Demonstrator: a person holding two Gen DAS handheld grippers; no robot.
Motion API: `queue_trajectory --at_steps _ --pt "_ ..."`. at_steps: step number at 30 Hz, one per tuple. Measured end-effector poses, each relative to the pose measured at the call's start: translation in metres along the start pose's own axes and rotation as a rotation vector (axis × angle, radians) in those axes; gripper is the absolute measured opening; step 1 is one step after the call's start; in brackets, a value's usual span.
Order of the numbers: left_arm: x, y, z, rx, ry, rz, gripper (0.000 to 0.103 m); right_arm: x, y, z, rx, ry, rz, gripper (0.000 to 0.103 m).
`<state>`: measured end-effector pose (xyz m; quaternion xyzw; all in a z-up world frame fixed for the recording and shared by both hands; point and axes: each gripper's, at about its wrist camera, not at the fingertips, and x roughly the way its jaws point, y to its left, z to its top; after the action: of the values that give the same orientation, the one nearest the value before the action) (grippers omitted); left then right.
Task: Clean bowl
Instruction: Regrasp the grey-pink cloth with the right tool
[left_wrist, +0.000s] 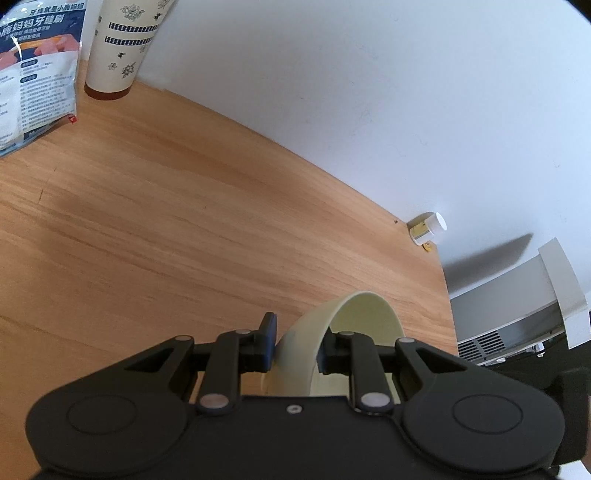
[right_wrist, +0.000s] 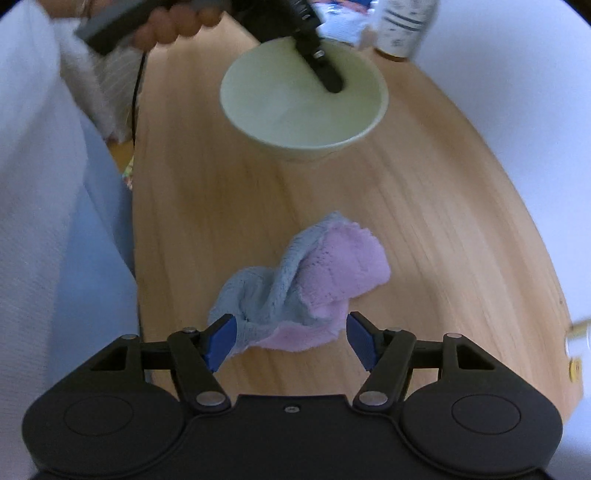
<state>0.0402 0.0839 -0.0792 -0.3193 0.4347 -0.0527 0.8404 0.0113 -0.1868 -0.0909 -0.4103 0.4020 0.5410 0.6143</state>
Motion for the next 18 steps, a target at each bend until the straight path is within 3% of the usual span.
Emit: queue_trajectory --at_steps 5,11,14,16,18 --pt "0.001 0.0 0.0 0.001 0.003 0.018 0.02 0.023 -0.013 0.01 -0.056 -0.006 0.014 0.071" --pt "0.001 0.002 0.0 -0.012 -0.002 0.031 0.02 0.035 -0.041 0.017 -0.004 0.013 0.105 0.064" --pt "0.004 0.004 -0.001 -0.03 -0.004 0.036 0.02 0.032 -0.049 0.018 0.043 0.008 0.127 0.054" --pt "0.006 0.008 -0.001 -0.055 -0.002 0.031 0.02 0.03 -0.056 0.02 0.1 0.005 0.155 0.034" --pt "0.008 0.013 -0.001 -0.093 -0.002 0.026 0.02 0.029 -0.068 0.019 0.199 0.002 0.18 0.03"
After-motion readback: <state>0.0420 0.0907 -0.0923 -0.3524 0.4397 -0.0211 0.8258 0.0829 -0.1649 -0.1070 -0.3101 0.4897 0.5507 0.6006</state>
